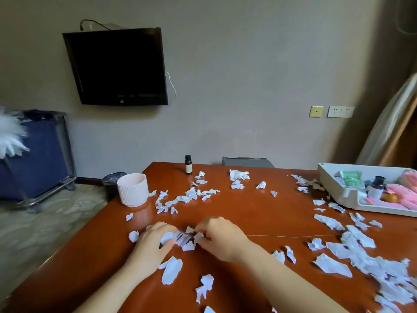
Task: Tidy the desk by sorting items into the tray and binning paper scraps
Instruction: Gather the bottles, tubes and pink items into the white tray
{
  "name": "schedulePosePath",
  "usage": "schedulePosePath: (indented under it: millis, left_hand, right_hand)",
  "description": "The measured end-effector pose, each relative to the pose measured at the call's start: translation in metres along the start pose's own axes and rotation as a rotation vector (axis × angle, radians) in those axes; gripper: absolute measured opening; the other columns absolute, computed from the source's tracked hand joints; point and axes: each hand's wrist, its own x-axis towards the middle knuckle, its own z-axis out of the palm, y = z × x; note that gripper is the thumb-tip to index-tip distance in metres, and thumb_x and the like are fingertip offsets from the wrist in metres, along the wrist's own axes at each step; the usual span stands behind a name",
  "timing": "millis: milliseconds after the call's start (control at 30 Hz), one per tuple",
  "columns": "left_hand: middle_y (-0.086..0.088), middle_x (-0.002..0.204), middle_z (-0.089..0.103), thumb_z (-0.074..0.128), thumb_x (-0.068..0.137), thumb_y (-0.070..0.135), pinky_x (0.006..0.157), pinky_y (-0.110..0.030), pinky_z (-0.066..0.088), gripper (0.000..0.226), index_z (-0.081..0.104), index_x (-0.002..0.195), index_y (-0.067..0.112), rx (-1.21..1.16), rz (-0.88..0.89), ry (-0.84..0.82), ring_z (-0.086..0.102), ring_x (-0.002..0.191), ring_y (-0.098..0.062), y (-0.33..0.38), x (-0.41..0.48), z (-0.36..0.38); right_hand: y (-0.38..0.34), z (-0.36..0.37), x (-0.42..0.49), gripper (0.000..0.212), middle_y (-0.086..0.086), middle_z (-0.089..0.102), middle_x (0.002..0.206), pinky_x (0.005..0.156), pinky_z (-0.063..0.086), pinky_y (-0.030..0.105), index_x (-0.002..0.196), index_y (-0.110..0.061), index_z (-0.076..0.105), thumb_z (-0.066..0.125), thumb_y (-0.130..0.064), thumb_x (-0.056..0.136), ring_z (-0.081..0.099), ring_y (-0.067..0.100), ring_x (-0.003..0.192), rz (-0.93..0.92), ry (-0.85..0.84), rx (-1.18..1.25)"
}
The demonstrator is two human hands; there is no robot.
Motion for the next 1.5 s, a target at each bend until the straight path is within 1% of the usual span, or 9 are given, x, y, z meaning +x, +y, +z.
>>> schedulePosePath:
  millis: [167,367,500,700,867,967,1200,1400,1500]
  left_hand:
    - [0.022,0.105,0.052,0.054,0.094,0.022,0.093,-0.02,0.042,0.023,0.063,0.114,0.029,-0.04,0.041,0.056,0.049,0.108,-0.005,0.0,-0.002,0.004]
    - [0.019,0.109,0.057,0.05,0.096,0.025,0.09,-0.015,0.038,0.022,0.063,0.113,0.029,-0.047,0.04,0.059,0.05,0.108,-0.004,-0.001,0.001,0.004]
    - [0.015,0.12,0.056,0.048,0.096,0.026,0.098,-0.02,0.04,0.028,0.059,0.122,0.027,-0.059,0.014,0.079,0.049,0.116,-0.005,-0.001,0.002,0.003]
    - [0.012,0.133,0.051,0.045,0.097,0.029,0.103,-0.022,0.038,0.032,0.053,0.128,0.03,-0.01,-0.024,0.115,0.045,0.124,-0.006,-0.001,0.008,0.005]
    - [0.011,0.135,0.049,0.039,0.099,0.031,0.111,-0.024,0.028,0.034,0.052,0.13,0.027,0.08,0.04,0.164,0.04,0.129,-0.006,0.007,0.022,0.007]
    - [0.011,0.136,0.048,0.038,0.099,0.032,0.112,-0.025,0.025,0.034,0.05,0.13,0.028,0.088,0.069,0.172,0.037,0.13,-0.006,0.012,0.034,0.008]
    - [0.01,0.142,0.039,0.039,0.099,0.034,0.112,-0.026,0.024,0.037,0.044,0.135,0.029,0.129,0.09,0.126,0.03,0.135,-0.009,0.026,0.098,0.002]
    - [0.002,0.144,0.038,0.046,0.097,0.031,0.108,-0.032,0.03,0.042,0.04,0.137,0.022,0.091,-0.041,0.174,0.035,0.132,-0.018,0.022,0.173,0.006]
    - [-0.004,0.147,0.034,0.05,0.095,0.028,0.109,-0.037,0.031,0.05,0.032,0.142,0.02,0.108,-0.11,0.168,0.035,0.134,-0.023,0.014,0.21,0.014]
  right_hand:
    - [-0.023,0.02,0.015,0.03,0.009,0.059,0.112,0.078,0.048,0.036,0.115,-0.013,0.061,0.049,-0.028,0.093,0.051,0.028,0.105,-0.106,0.055,-0.125]
    - [-0.03,0.028,0.033,0.027,0.013,0.06,0.112,0.081,0.046,0.037,0.113,-0.008,0.062,0.044,-0.019,0.095,0.054,0.032,0.105,-0.08,0.022,-0.31]
    - [-0.024,0.021,0.042,0.025,0.013,0.063,0.112,0.086,0.045,0.037,0.111,-0.008,0.062,0.046,-0.011,0.091,0.058,0.033,0.104,-0.083,0.006,-0.405]
    - [0.007,0.019,0.042,0.023,0.006,0.066,0.1,0.091,0.039,0.033,0.102,-0.015,0.065,0.044,-0.018,0.092,0.059,0.026,0.094,-0.027,0.104,-0.236]
    - [0.032,0.012,0.051,0.018,0.003,0.068,0.081,0.065,0.05,0.032,0.087,-0.016,0.066,0.049,-0.02,0.091,0.063,0.024,0.072,0.178,0.286,0.116]
    - [0.053,0.005,0.06,0.016,0.006,0.066,0.08,0.058,0.045,0.03,0.088,-0.01,0.063,0.05,-0.019,0.092,0.061,0.024,0.069,0.291,0.34,0.235]
    - [0.096,0.015,0.077,0.007,-0.003,0.06,0.087,0.055,0.038,0.011,0.094,-0.018,0.06,0.052,-0.019,0.094,0.056,0.012,0.074,0.334,0.304,0.271]
    - [0.118,0.02,0.11,0.013,0.003,0.065,0.097,0.069,0.05,0.021,0.098,-0.014,0.061,0.051,-0.022,0.095,0.06,0.015,0.08,0.339,0.318,0.212]
    - [0.126,0.023,0.121,0.013,0.002,0.063,0.096,0.066,0.048,0.018,0.098,-0.014,0.06,0.05,-0.022,0.095,0.059,0.014,0.079,0.332,0.332,0.191]
